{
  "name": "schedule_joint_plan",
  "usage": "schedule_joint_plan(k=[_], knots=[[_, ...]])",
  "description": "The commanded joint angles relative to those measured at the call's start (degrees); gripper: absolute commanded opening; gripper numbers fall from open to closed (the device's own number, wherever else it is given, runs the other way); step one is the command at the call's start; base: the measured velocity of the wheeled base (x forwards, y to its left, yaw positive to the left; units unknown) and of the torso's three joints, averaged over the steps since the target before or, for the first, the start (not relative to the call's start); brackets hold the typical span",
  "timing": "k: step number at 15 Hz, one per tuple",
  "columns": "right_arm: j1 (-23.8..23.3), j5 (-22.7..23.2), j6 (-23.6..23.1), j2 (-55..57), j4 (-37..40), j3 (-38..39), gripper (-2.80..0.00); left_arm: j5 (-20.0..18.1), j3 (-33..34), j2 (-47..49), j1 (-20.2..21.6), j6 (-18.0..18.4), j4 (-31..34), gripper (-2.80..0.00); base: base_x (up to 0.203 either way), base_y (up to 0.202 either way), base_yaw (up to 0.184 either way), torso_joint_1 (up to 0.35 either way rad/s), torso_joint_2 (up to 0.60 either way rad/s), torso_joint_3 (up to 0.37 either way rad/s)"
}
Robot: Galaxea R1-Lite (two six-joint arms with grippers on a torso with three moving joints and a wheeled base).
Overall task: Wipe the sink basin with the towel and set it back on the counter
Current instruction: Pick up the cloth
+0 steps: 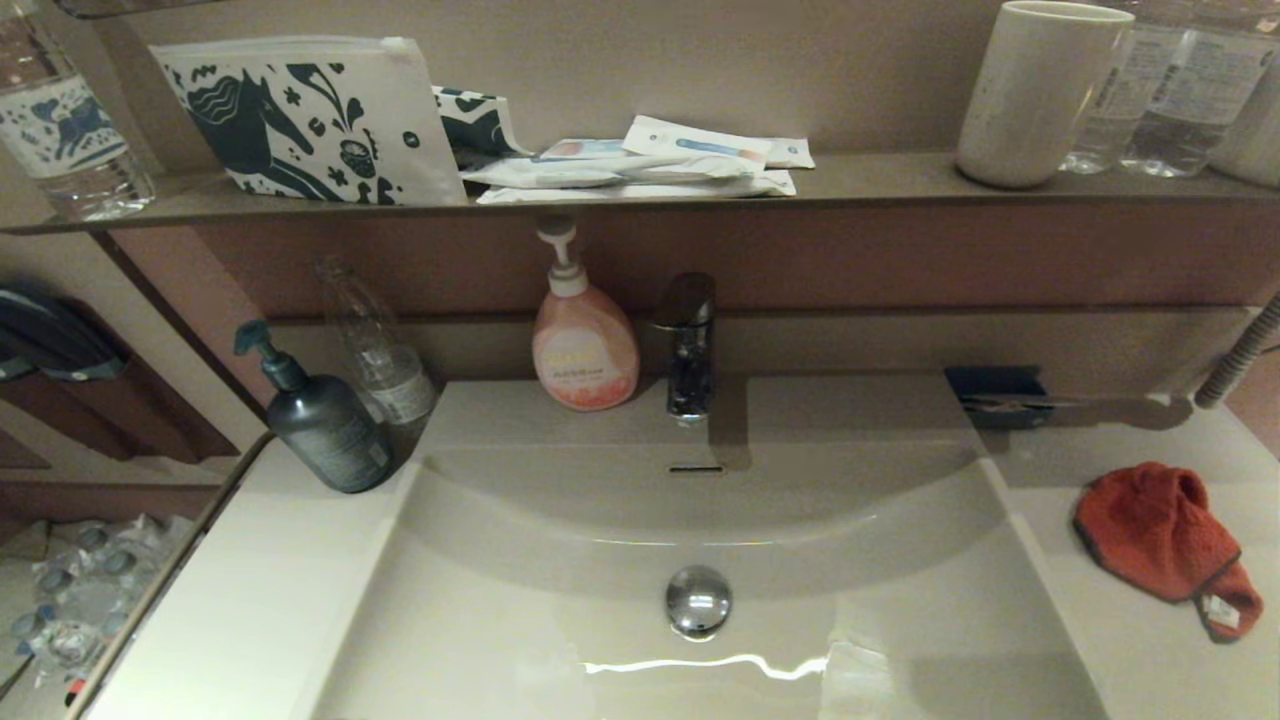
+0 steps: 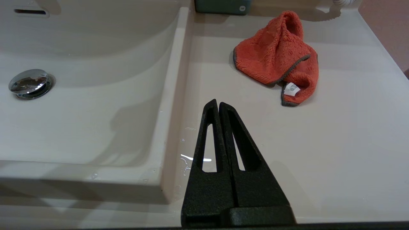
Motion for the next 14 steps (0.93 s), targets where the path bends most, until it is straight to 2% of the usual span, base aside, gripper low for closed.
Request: schedule_joint_plan(k=[1, 5, 7, 14], knots=[[0.0, 0.0, 0.0, 0.0, 0.0, -0.1, -2.80, -1.2, 3.3, -5.0, -0.1, 0.1, 2.2, -2.80, 0.000, 0.000, 0.000, 0.000, 0.00, 0.000], [0.0, 0.0, 0.0, 0.0, 0.0, 0.0, -2.80, -1.4, 7.1, -5.0, -0.2, 0.4, 2.2, -2.80, 0.000, 0.000, 0.000, 0.000, 0.00, 0.000], [0.0, 0.0, 0.0, 0.0, 0.0, -0.1, -2.80, -0.9, 9.4, -5.0, -0.2, 0.3, -0.5, -2.80, 0.000, 0.000, 0.000, 0.000, 0.00, 0.000], [0.0, 0.0, 0.0, 0.0, 0.0, 0.0, -2.80, -0.2, 9.4, -5.0, -0.2, -1.5, 0.1, -2.80, 0.000, 0.000, 0.000, 0.000, 0.00, 0.000]])
